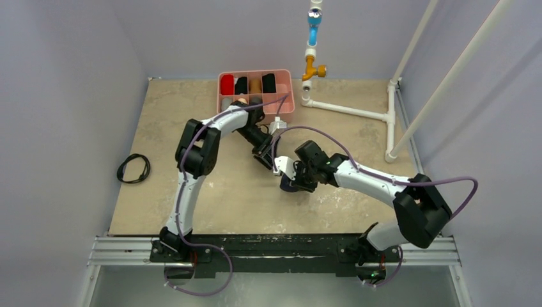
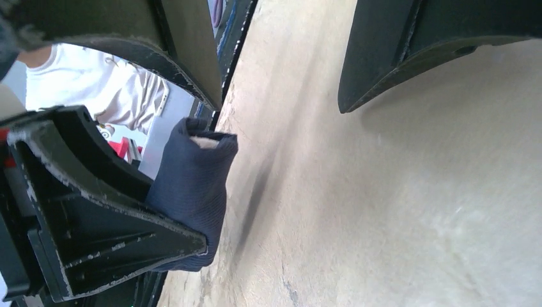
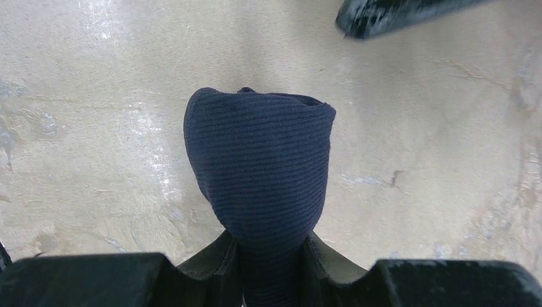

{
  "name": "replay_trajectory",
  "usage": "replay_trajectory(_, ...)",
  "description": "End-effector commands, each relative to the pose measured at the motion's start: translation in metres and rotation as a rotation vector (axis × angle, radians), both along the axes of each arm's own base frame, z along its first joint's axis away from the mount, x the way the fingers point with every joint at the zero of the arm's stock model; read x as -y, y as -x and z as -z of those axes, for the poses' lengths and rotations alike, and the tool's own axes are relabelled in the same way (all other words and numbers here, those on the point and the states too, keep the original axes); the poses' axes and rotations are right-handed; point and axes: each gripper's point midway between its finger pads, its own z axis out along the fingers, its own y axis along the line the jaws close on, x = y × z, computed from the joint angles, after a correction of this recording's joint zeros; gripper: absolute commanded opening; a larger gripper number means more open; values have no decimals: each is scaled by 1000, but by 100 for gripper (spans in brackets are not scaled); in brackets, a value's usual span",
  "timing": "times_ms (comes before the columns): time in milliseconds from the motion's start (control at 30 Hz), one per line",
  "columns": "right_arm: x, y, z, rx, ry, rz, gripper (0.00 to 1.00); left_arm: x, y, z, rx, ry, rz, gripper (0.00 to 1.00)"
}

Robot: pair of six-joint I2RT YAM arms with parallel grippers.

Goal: Roll the underwear
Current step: Pick up the underwear from the center of the board.

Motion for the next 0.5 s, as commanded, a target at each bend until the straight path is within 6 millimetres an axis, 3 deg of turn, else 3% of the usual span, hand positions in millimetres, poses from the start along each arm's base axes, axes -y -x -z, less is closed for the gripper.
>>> replay_trajectory(0, -1, -12, -29, 63, -51, 89, 0, -19, -32, -55, 188, 93, -62, 66)
replay_trajectory(133, 2, -27, -46, 71, -102, 166, 0, -48, -74, -86, 334, 71, -197, 65)
replay_trajectory(267, 15, -46, -61, 62, -175, 240, 0, -78, -119, -104, 570, -47, -283, 65)
replay_trajectory(467, 25, -55, -68, 66, -212, 286, 0, -105, -171, -115, 801, -205, -323, 65)
